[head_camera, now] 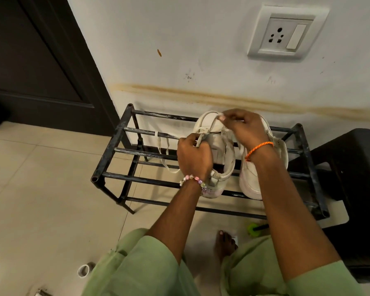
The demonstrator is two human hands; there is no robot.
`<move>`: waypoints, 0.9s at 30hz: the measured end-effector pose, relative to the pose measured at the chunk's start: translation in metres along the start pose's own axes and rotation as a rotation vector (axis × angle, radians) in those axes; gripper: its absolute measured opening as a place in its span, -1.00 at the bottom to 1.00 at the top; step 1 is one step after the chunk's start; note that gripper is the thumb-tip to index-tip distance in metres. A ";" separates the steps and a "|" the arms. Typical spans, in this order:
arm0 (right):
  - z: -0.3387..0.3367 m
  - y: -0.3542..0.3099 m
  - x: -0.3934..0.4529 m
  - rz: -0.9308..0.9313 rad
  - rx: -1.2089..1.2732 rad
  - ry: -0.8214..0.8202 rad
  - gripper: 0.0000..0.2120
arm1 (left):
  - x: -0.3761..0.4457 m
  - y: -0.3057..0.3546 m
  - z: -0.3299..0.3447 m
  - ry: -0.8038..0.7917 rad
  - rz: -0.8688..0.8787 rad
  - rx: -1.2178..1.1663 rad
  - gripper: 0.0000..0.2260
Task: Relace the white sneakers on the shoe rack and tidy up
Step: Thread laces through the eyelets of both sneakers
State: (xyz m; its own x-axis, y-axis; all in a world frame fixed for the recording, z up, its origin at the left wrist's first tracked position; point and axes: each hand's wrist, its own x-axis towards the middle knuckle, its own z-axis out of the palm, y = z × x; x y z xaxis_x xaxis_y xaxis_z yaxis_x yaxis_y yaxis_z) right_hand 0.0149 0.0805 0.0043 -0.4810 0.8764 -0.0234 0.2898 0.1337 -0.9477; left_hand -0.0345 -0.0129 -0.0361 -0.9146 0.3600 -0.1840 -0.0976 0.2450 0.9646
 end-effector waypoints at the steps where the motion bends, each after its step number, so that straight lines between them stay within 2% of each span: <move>1: -0.004 -0.006 0.000 0.002 0.155 0.008 -0.98 | 0.000 0.000 0.000 -0.002 -0.001 0.007 -0.80; 5: -0.013 -0.027 -0.003 0.104 0.737 -0.074 -0.80 | 0.000 -0.002 0.000 -0.011 -0.002 0.004 -0.80; 7: -0.011 -0.029 -0.002 0.160 0.798 -0.063 -0.77 | 0.001 -0.002 0.000 -0.008 -0.004 -0.002 -0.80; 9: -0.006 -0.023 0.002 0.148 0.569 0.055 -0.78 | 0.000 -0.002 0.000 -0.007 0.000 -0.009 -0.81; 11: 0.000 -0.010 0.002 0.045 0.110 0.124 -0.87 | 0.000 -0.002 0.000 -0.009 0.011 -0.015 -0.83; 12: 0.004 -0.004 0.000 0.001 -0.114 0.100 -0.95 | 0.000 -0.002 0.000 -0.008 0.015 -0.014 -0.83; 13: 0.009 0.002 -0.004 -0.018 -0.308 0.048 -0.93 | 0.000 -0.002 0.001 -0.004 0.017 -0.011 -0.82; 16: 0.020 0.010 -0.011 -0.012 -0.641 -0.109 -0.77 | 0.000 -0.002 0.001 0.010 0.016 -0.003 -0.79; 18: 0.023 0.008 -0.010 0.014 -0.693 -0.109 -0.76 | 0.000 -0.001 0.001 0.014 0.019 -0.007 -0.80; 21: 0.023 0.011 -0.008 0.024 -0.639 -0.072 -0.77 | 0.001 -0.001 0.001 0.017 0.016 0.003 -0.80; 25: 0.017 0.015 -0.006 -0.021 -0.464 -0.028 -0.82 | 0.002 -0.003 0.002 0.011 -0.004 -0.006 -0.81; 27: 0.013 0.012 -0.002 -0.008 -0.261 -0.008 -0.89 | 0.003 -0.005 0.002 0.009 -0.005 0.004 -0.82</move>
State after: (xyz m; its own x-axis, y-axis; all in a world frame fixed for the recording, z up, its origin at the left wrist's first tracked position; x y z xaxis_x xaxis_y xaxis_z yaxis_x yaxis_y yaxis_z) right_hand 0.0081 0.0743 -0.0109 -0.4905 0.8712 -0.0196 0.4892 0.2567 -0.8336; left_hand -0.0360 -0.0112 -0.0414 -0.9178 0.3503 -0.1871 -0.1007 0.2504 0.9629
